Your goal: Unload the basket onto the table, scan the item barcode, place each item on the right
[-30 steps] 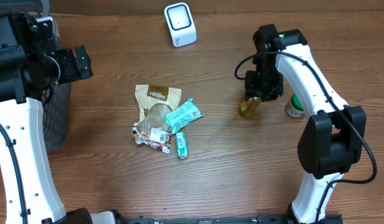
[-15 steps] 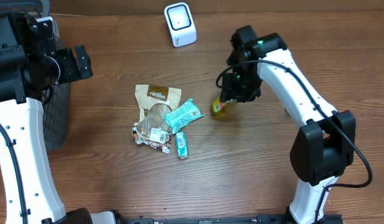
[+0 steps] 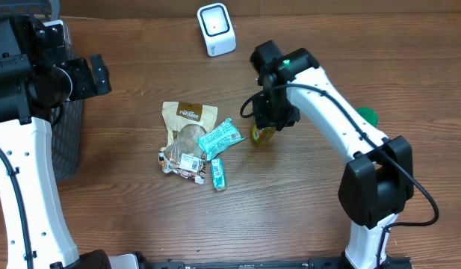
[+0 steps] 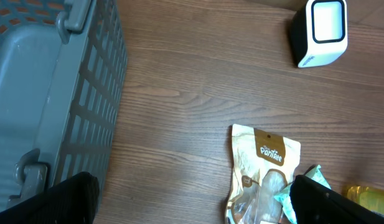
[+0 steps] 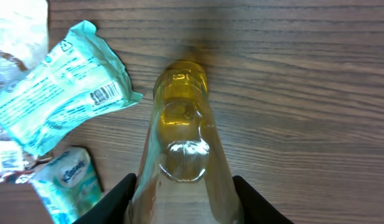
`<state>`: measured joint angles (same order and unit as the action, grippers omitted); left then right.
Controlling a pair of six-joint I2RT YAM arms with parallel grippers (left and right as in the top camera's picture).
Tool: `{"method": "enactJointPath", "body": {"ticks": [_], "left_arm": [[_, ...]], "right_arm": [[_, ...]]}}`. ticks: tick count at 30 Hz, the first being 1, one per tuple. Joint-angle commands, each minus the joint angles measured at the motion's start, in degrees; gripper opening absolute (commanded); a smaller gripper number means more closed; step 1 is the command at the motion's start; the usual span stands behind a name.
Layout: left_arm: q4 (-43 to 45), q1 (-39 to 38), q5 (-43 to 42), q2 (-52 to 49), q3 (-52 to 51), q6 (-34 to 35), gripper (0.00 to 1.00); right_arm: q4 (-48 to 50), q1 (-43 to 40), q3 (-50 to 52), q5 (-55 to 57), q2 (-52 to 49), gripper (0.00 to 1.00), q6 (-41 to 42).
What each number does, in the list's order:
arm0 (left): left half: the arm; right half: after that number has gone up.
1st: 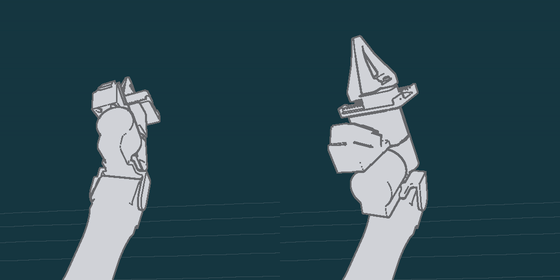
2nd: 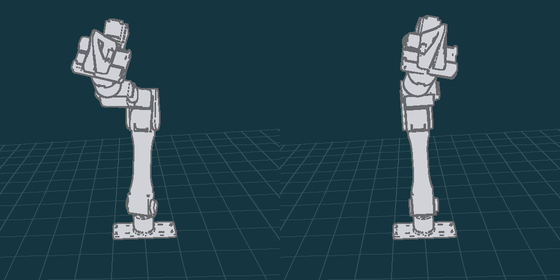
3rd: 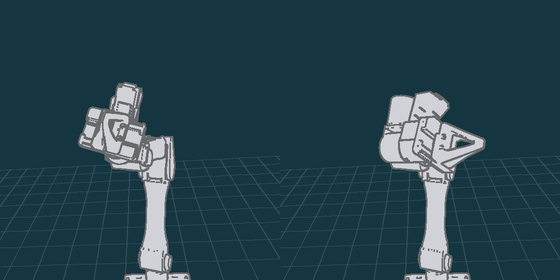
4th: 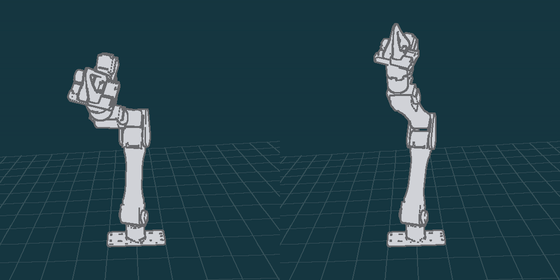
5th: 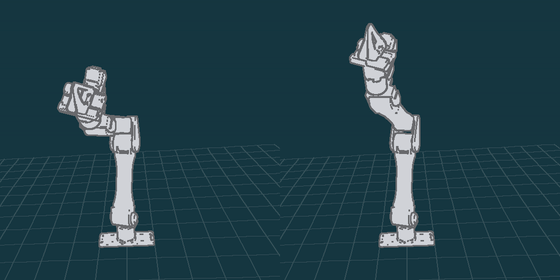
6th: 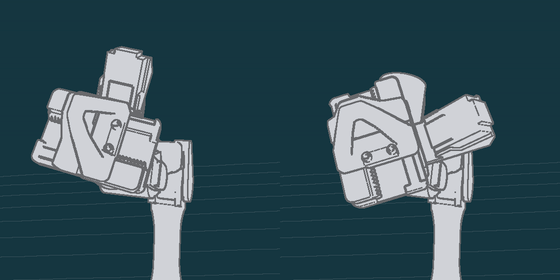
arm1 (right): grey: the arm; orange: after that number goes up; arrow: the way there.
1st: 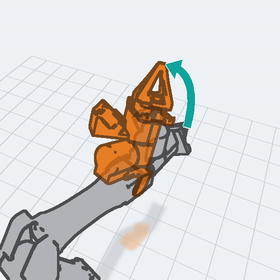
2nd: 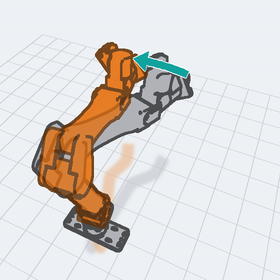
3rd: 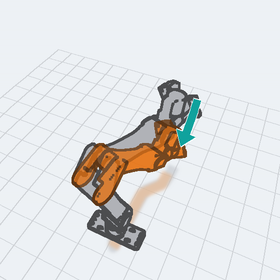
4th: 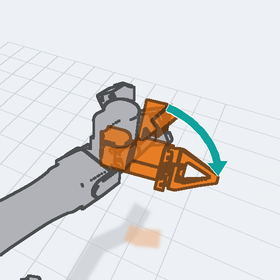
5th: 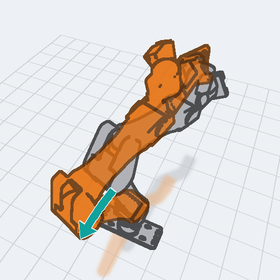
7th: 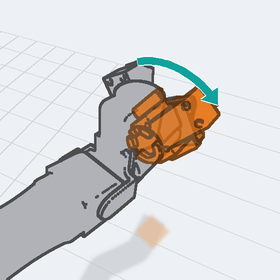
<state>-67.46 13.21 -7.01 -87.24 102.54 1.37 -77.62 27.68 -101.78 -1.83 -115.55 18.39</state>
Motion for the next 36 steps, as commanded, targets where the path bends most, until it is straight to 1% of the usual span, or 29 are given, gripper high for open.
{"method": "enactJointPath", "body": {"ticks": [1,4,7,9,10,12,15,16,25,28,33,36], "left_arm": [[0.2,-0.1,0.1,-0.1,0.6,0.3,0.99],[0.2,-0.1,0.1,-0.1,0.6,0.3,1.0],[0.2,-0.1,0.1,-0.1,0.6,0.3,1.0],[0.2,-0.1,0.1,-0.1,0.6,0.3,1.0],[0.2,-0.1,0.1,-0.1,0.6,0.3,1.0],[0.2,-0.1,0.1,-0.1,0.6,0.3,1.0],[0.2,-0.1,0.1,-0.1,0.6,0.3,1.0],[0.2,-0.1,0.1,-0.1,0.6,0.3,1.0],[0.2,-0.1,0.1,-0.1,0.6,0.3,0.99],[0.2,-0.1,0.1,-0.1,0.6,0.3,1.0],[0.2,-0.1,0.1,-0.1,0.6,0.3,1.0],[0.2,-0.1,0.1,-0.1,0.6,0.3,1.0]], "right_arm": [[-0.2,1.9,-0.7,7.0,2.8,0.42,3.1],[-0.3,3.3,-0.7,9.7,2.8,0.42,3.9],[-0.2,4.0,-0.6,10.0,2.8,0.43,4.2],[-0.2,4.1,-0.6,9.9,2.8,0.46,4.2],[-0.2,4.1,-0.6,9.9,2.8,0.5,4.2],[-0.2,4.1,-0.6,9.9,2.8,0.64,4.2],[-0.2,4.1,-0.6,9.9,2.8,0.96,4.2],[-0.2,4.1,-0.6,9.9,2.8,1.0,4.2],[2.4,4.1,-1.7,9.6,2.8,1.0,4.1],[1.3,3.4,-6.3,9.6,3.0,1.0,3.9],[-4.2,1.2,-16.5,9.5,3.1,1.0,4.0],[-6.1,-0.2,-19.7,9.5,3.1,1.0,4.0]]}}
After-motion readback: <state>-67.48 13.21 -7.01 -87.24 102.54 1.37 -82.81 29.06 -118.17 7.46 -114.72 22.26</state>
